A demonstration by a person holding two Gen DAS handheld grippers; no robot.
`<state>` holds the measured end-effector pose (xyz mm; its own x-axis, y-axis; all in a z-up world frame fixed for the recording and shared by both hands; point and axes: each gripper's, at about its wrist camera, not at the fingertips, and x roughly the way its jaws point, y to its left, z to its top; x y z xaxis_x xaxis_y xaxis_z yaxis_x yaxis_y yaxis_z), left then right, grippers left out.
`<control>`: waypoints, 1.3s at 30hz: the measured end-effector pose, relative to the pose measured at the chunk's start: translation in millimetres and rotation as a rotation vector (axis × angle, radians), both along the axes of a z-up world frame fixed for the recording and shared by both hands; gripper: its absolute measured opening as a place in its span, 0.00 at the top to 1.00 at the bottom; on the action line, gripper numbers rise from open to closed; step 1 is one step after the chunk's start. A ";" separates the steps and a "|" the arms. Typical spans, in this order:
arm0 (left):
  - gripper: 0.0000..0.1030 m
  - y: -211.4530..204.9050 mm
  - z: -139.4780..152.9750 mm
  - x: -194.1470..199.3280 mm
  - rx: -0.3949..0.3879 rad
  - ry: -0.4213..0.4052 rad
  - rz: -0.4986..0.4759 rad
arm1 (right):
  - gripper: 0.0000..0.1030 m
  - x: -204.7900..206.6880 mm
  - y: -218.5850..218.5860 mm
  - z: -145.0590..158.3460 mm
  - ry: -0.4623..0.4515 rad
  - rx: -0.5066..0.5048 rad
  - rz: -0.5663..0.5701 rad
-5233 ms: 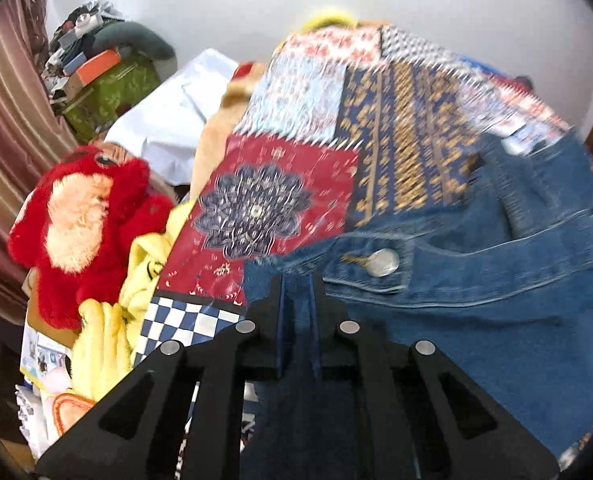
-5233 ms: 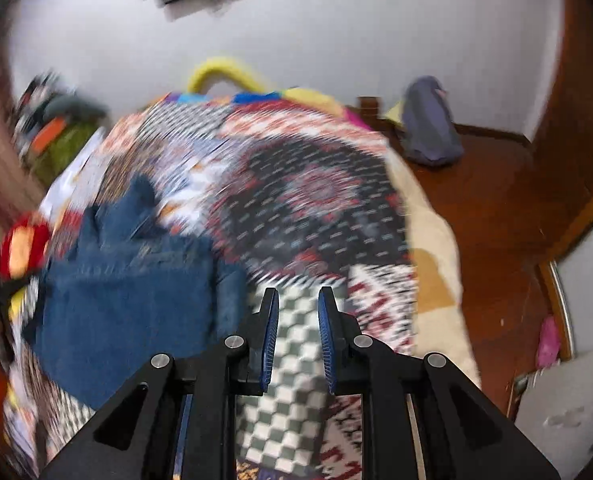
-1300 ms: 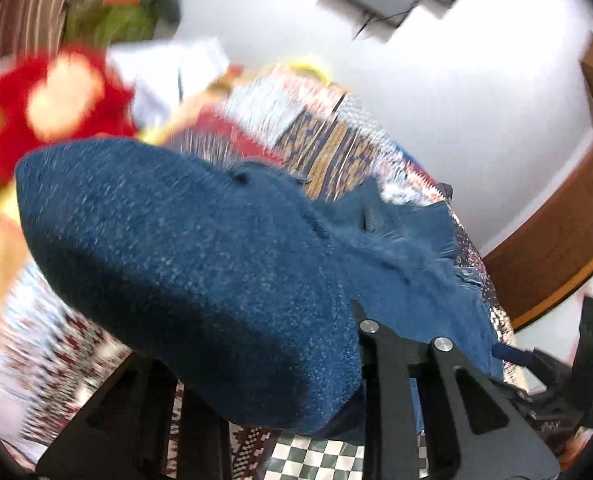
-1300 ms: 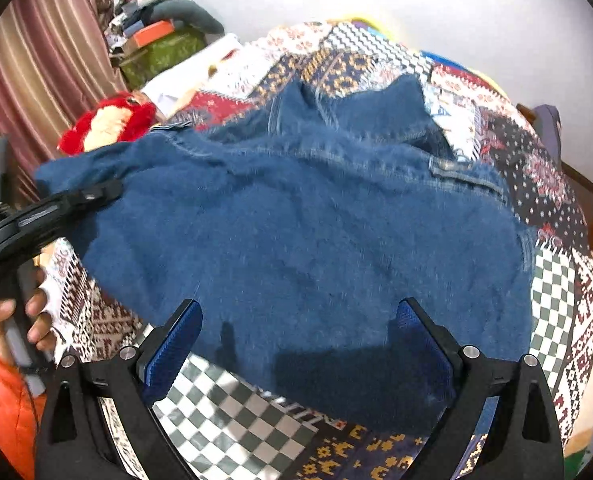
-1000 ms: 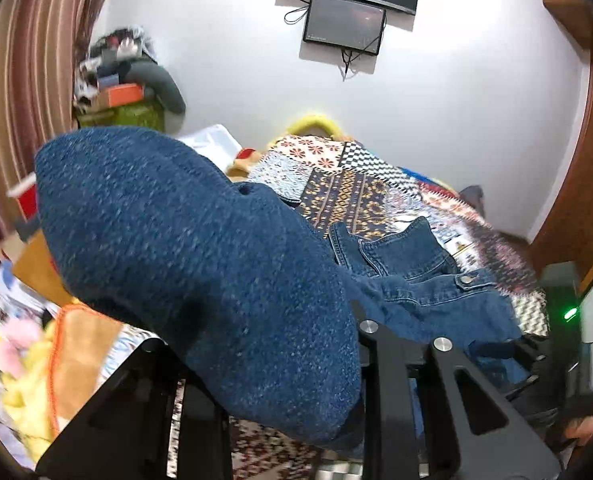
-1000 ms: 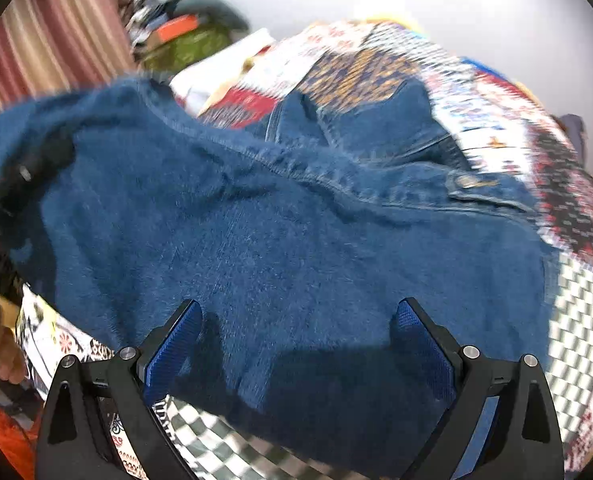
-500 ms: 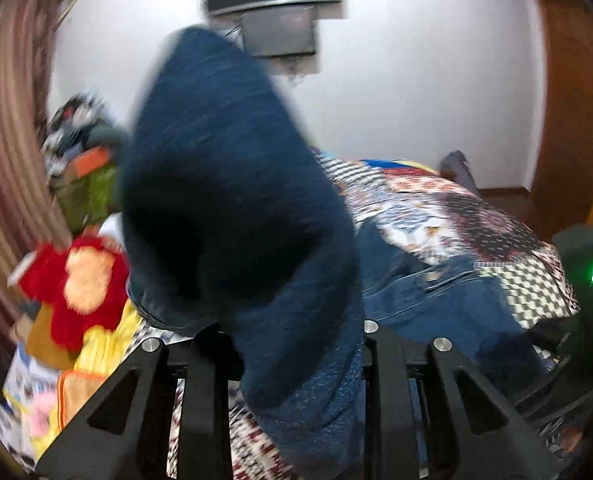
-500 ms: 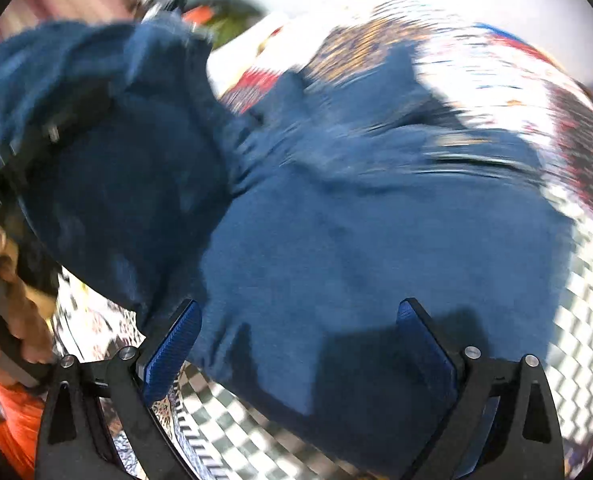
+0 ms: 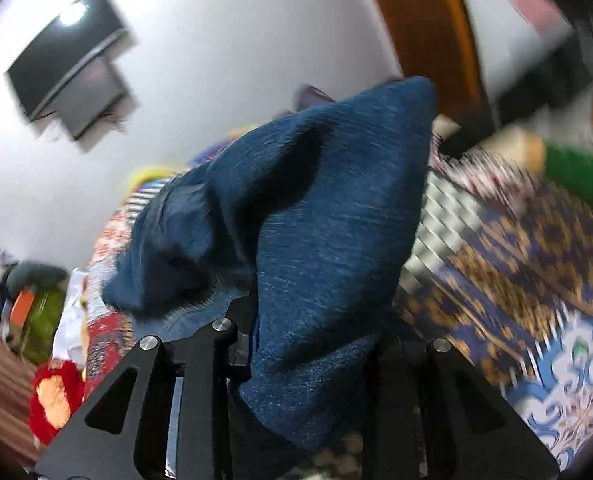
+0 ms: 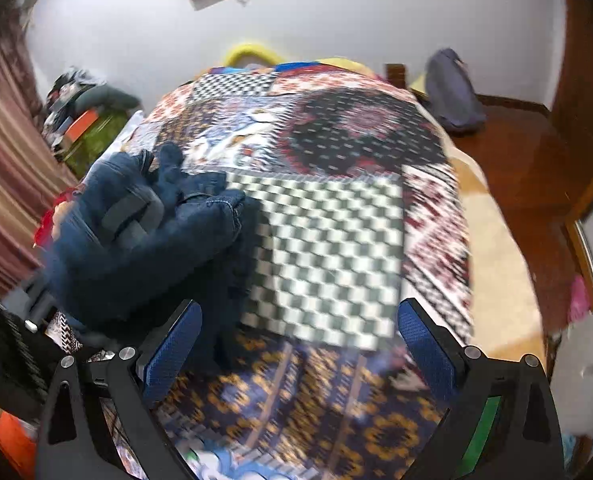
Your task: Fold large clothes
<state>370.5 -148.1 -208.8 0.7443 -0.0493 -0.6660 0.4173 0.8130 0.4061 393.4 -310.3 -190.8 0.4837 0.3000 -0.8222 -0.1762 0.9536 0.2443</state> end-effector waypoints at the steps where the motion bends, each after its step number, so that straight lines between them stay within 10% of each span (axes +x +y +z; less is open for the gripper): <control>1: 0.74 -2.7 -9.0 -1.7 0.021 0.037 -0.016 | 0.05 -5.0 -6.5 -0.4 0.001 0.003 -0.007; 11: 0.59 33.1 -10.0 -18.8 -0.061 0.178 0.043 | 0.05 -26.5 -0.3 14.4 -0.036 0.011 0.046; 15: 0.09 46.1 -6.9 -23.8 -0.156 0.257 0.113 | 0.05 -23.1 24.8 19.1 -0.048 0.029 0.094; 28: 0.00 166.5 40.4 -19.1 -0.392 0.122 0.363 | 0.05 0.2 108.9 9.6 -0.068 -0.028 0.273; 39: 0.00 232.0 -10.0 89.5 -0.576 0.327 0.465 | 0.05 68.1 156.9 -30.4 0.009 -0.056 0.348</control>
<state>460.1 83.8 -218.9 0.5448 -0.1847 -0.8179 0.0100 0.9768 -0.2139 461.5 -153.4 -221.2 0.3533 0.3998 -0.8458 -0.4915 0.8486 0.1958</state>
